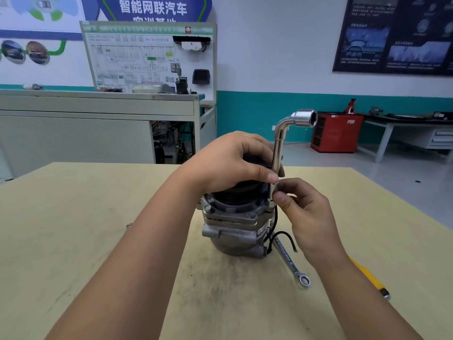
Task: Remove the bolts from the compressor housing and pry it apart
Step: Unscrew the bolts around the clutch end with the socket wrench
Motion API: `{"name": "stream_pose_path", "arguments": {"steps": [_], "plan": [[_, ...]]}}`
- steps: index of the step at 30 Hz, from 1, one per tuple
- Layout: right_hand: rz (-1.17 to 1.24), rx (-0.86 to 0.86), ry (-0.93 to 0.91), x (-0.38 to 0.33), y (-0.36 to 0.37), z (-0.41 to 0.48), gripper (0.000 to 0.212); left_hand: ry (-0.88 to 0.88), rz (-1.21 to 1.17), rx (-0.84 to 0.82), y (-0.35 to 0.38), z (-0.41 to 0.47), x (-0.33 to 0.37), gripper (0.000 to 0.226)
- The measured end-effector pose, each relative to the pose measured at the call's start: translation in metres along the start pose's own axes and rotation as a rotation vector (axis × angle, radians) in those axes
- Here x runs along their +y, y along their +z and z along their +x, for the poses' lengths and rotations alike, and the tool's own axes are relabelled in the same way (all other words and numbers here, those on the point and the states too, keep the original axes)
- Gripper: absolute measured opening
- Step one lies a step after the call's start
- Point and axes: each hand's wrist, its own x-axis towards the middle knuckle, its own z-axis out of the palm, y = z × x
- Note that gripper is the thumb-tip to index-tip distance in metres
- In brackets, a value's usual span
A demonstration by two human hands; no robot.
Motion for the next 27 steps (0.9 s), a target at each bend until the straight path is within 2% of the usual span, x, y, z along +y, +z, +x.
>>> {"name": "stream_pose_path", "arguments": {"steps": [5,16,19,20,24,27], "plan": [[0.009,-0.005,-0.018,-0.0026,-0.0011,0.0001,0.02,-0.022,-0.005,0.022,0.0005,-0.0004,-0.0016,0.014],[-0.105,0.012,-0.013,-0.0002,-0.0001,-0.0023,0.023,0.056,0.048,0.033,0.0029,-0.0006,-0.0028,0.029],[-0.095,0.019,-0.005,-0.0003,-0.0005,-0.0028,0.02,0.042,0.015,-0.005,0.0011,-0.0005,-0.0013,0.019],[-0.092,0.019,-0.004,-0.0002,-0.0007,-0.0026,0.021,0.042,0.004,-0.023,0.0003,-0.0007,-0.0005,0.014],[-0.063,0.029,-0.002,0.0009,-0.0031,-0.0008,0.04,0.045,-0.032,-0.052,-0.0021,-0.0012,0.0004,0.021],[-0.039,0.019,-0.003,-0.0005,-0.0041,-0.0003,0.042,0.03,-0.056,-0.048,-0.0026,-0.0004,-0.0011,0.015]]}}
